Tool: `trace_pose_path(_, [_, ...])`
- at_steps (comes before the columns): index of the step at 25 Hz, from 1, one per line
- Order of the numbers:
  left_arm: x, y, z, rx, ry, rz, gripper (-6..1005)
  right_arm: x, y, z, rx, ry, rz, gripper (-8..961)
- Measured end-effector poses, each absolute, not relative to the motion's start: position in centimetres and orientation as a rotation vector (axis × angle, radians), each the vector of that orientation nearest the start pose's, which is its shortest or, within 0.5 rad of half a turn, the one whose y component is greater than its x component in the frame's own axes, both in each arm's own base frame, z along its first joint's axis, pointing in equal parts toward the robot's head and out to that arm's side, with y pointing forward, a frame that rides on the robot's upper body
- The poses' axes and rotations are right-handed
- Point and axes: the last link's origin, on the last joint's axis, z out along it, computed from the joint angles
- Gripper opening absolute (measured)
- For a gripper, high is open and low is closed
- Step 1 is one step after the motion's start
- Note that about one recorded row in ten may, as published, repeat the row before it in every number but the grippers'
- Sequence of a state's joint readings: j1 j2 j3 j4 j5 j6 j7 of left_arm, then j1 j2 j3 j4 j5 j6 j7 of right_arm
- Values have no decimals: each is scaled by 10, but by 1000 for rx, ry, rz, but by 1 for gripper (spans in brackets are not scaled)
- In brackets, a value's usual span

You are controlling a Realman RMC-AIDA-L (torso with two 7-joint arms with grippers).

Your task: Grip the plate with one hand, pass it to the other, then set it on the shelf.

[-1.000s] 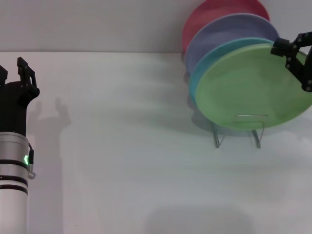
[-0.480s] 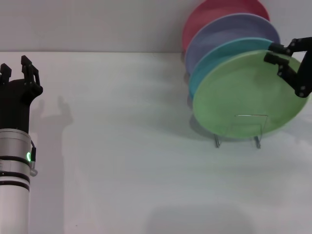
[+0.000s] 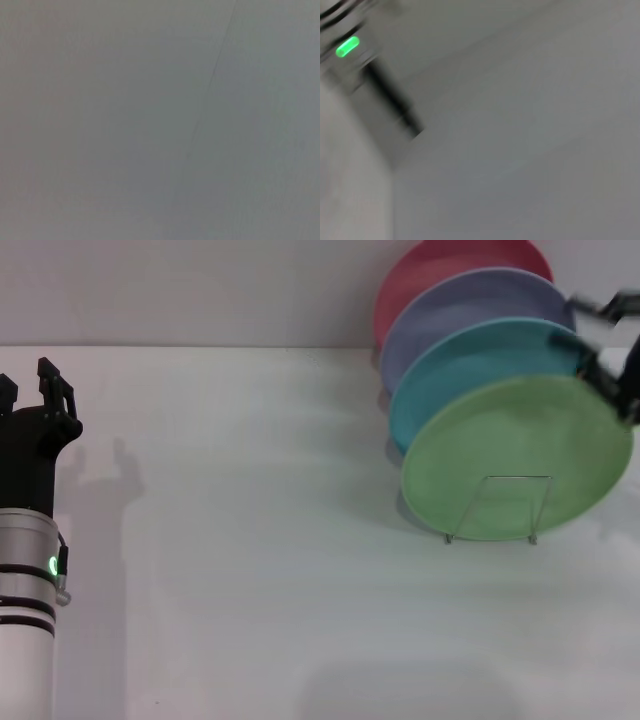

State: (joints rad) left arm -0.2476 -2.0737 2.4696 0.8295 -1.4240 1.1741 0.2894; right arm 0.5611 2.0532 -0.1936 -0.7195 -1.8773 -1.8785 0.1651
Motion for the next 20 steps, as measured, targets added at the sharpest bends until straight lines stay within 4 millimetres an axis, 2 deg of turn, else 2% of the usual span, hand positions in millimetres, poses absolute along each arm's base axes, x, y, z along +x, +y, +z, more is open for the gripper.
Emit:
trace_pose_path(4, [-263,306,-33,-1243,-771,-869,576,244,316,136,-1820,-575,942,225])
trace_pose_path(6, [-262,307,-30,-1259,-714,-867,580,253,312,154,-1687,-393,1075,226])
trace_pose_path(7, [-261,306,-29,-1272,-673,-869,582,272,311,165,-1557,-214,1139,227])
trace_pose_path(8, [-259,306,-27,-1290,-627,-872,584,272,311,165,-1557,-214,1139,227])
trace_pose_path(11, [-256,303,-26,-1348,-519,-880,590,305,307,168,-1427,10,1139,228])
trace_pose_path(12, [-254,301,-25,-1402,-438,-901,592,328,302,163,-1350,160,1123,249])
trace_pose_path(13, [-255,301,-23,-1414,-415,-910,594,340,298,159,-1307,231,1114,270])
trace_pose_path(14, [-255,301,-23,-1414,-415,-910,596,340,298,159,-1307,231,1114,291])
trace_pose_path(16, [-258,304,-18,-1416,-396,-924,600,360,290,150,-1218,352,1087,333])
trace_pose_path(17, [-263,309,-11,-1399,-395,-926,602,378,280,142,-1125,443,1051,372])
trace_pose_path(18, [-263,309,-11,-1399,-395,-926,604,378,280,142,-1125,443,1051,411])
trace_pose_path(20, [-269,313,-3,-1378,-397,-924,608,395,266,134,-997,518,1006,489])
